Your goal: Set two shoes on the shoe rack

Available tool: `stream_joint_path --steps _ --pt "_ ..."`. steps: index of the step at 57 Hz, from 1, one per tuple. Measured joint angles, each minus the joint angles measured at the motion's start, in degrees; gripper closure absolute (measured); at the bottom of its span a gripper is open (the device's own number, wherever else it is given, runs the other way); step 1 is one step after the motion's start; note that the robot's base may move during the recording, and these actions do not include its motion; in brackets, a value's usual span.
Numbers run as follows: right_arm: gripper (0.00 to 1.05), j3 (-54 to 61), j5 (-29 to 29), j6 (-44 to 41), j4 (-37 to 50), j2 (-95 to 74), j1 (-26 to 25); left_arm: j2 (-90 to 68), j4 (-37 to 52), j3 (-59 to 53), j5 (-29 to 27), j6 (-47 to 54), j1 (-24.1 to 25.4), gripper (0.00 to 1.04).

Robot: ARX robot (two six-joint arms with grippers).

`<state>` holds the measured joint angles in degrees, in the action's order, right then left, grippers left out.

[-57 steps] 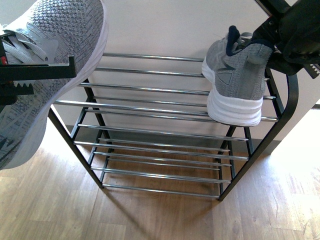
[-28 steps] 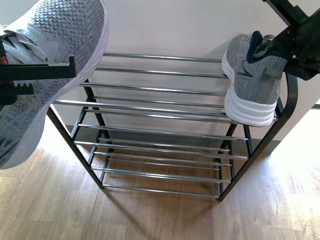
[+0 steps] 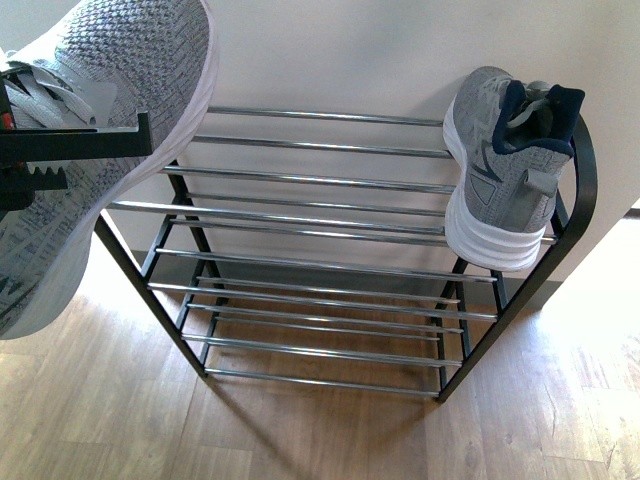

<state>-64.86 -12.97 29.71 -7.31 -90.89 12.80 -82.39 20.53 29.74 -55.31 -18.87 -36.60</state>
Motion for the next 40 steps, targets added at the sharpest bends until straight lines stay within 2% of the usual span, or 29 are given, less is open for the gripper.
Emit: stream_joint_path --steps 6,8,10,13,18,22,26,38,40 --pt "0.08 2.49 -0.79 -10.1 5.38 4.96 -1.42 0.0 0.0 0.0 0.0 0.0 0.02 1.03" --pt "0.09 3.37 -0.24 -12.83 7.67 5.75 -1.84 0.0 0.0 0.0 0.0 0.0 0.02 1.03" --pt "0.14 6.12 1.29 -16.44 14.93 7.02 -2.54 0.0 0.0 0.0 0.0 0.0 0.02 1.03" --pt "0.26 14.38 3.5 -22.36 31.63 9.57 -3.74 0.0 0.0 0.0 0.02 0.0 0.0 1.03" --pt "0.45 26.1 5.33 -26.88 45.86 12.85 -4.74 0.0 0.0 0.0 0.02 0.0 0.0 1.03" --pt "0.61 32.04 6.27 -28.17 49.18 15.82 -5.55 0.0 0.0 0.0 0.02 -0.02 0.02 1.03" --pt "0.71 35.34 6.71 -28.52 50.51 18.05 -6.25 0.0 0.0 0.0 0.02 0.0 0.0 1.03" --pt "1.01 43.54 8.15 -29.2 52.65 23.93 -7.78 0.0 0.0 0.0 0.02 0.0 0.0 1.03" --pt "1.03 44.78 8.35 -29.44 52.76 24.87 -8.02 0.0 0.0 0.0 0.02 0.0 0.0 1.03"
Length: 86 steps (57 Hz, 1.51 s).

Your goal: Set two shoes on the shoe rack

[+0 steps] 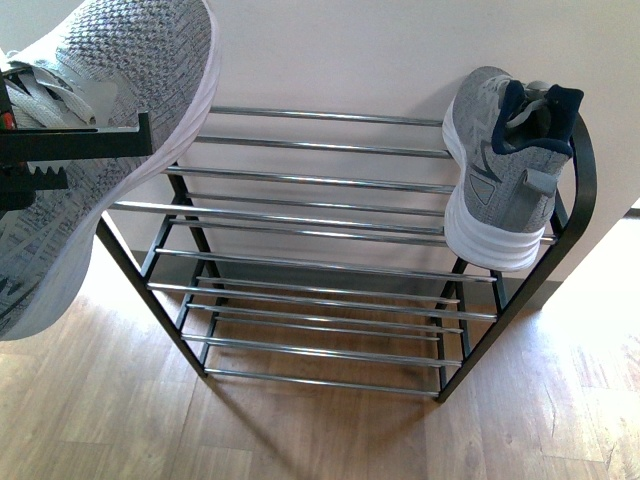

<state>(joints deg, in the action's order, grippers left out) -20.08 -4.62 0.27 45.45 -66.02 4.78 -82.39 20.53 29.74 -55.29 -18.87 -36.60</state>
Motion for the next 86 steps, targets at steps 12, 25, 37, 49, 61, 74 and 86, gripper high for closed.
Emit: stream_joint_path --steps 12,25,37,49,61,74,86 --pt "1.03 6.8 4.22 -0.09 0.17 6.6 -3.19 0.0 0.0 0.0 0.0 -0.02 0.0 1.03" --pt "1.03 11.28 4.57 -0.09 -1.73 12.92 -4.63 0.0 0.0 0.0 0.0 0.0 0.0 1.03" --pt "1.03 14.32 4.63 -0.09 -4.79 18.97 -4.66 0.0 0.0 0.0 -0.02 -0.02 0.0 1.03" --pt "1.03 16.72 4.61 -0.09 -9.81 26.49 -4.68 0.0 0.0 0.0 0.0 0.0 0.0 1.03" --pt "1.03 18.93 4.66 -0.09 -12.11 31.87 -4.7 0.0 0.0 0.0 0.02 -0.02 0.02 1.03" --pt "1.03 18.95 4.66 -0.09 -19.91 40.15 -4.7 0.0 0.0 0.0 0.0 0.0 0.0 1.03" --pt "1.03 18.95 4.63 -0.09 -25.31 45.88 -4.7 0.0 0.0 0.0 0.0 0.0 0.0 1.03"
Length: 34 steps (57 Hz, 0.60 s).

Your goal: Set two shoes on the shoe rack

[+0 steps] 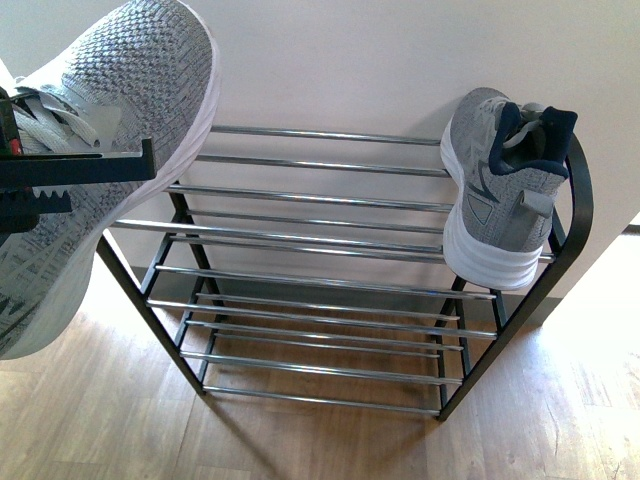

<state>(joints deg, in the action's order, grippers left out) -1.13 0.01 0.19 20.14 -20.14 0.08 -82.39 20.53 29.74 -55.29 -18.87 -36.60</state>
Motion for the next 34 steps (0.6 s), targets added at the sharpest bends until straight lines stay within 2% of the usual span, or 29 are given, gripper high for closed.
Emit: stream_joint_path --steps 34 --pt "1.03 0.0 0.02 -0.02 -9.94 9.97 0.0 0.0 0.0 0.0 0.0 0.0 0.0 1.03"
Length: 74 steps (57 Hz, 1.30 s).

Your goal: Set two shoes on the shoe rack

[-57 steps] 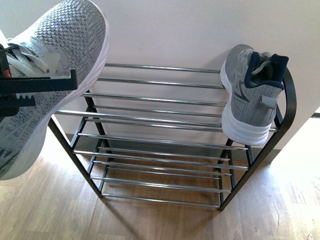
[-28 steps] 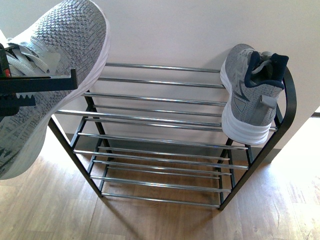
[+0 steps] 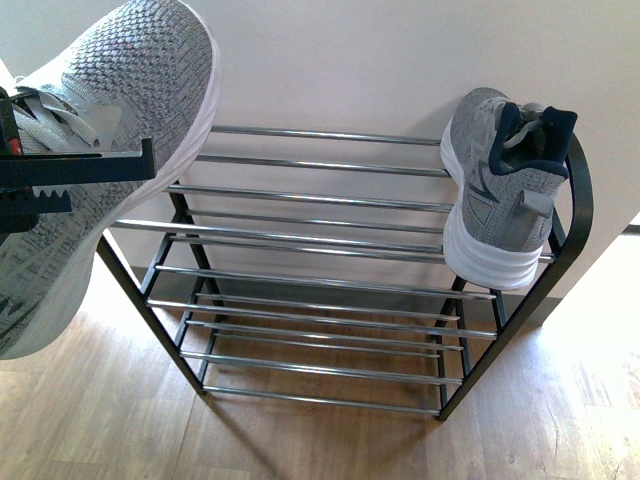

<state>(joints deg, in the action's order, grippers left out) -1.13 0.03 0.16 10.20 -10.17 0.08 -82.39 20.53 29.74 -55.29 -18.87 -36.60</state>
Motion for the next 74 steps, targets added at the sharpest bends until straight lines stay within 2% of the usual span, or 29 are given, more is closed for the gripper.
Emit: stream_joint_path --steps 8,25,29,49,56,62,64,67,70,74 --pt "1.03 -0.02 -0.04 0.02 -9.53 8.17 0.0 0.0 0.0 0.0 0.0 0.0 0.02 1.03" --pt "1.02 -0.02 -0.04 -0.02 -10.12 9.79 0.0 0.0 0.0 0.0 0.0 0.0 0.0 1.03" --pt "0.89 -0.02 -0.04 -0.02 -10.12 9.81 0.0 0.0 0.0 0.0 -0.02 -0.02 0.0 1.03" --pt "0.34 -0.02 0.2 -0.02 -10.14 9.86 0.0 0.0 0.0 0.0 -0.42 -0.02 0.33 1.03" --pt "0.08 -0.02 0.09 0.0 -10.16 9.86 0.0 0.0 0.0 0.0 -0.26 -0.02 0.28 1.03" --pt "0.09 -0.02 -0.04 -0.02 -10.16 9.86 0.0 -0.24 0.68 -0.02 -0.79 -0.02 0.04 1.03" --pt "0.09 -0.02 -0.35 0.0 -10.27 9.86 0.0 -1.25 4.81 -0.2 -5.29 -1.42 -0.68 1.03" --pt "0.09 -0.02 -0.39 0.0 -10.25 9.92 0.0 -1.84 5.53 0.44 -9.22 -4.28 -1.05 1.03" --pt "0.09 -0.02 -0.42 0.0 -10.25 9.97 0.0 -1.84 1.86 1.81 -11.06 -9.35 -1.18 1.03" --pt "0.09 -0.02 -0.22 0.0 -10.25 9.97 0.0 -2.29 -6.03 5.79 -8.04 -17.59 -1.22 1.03"
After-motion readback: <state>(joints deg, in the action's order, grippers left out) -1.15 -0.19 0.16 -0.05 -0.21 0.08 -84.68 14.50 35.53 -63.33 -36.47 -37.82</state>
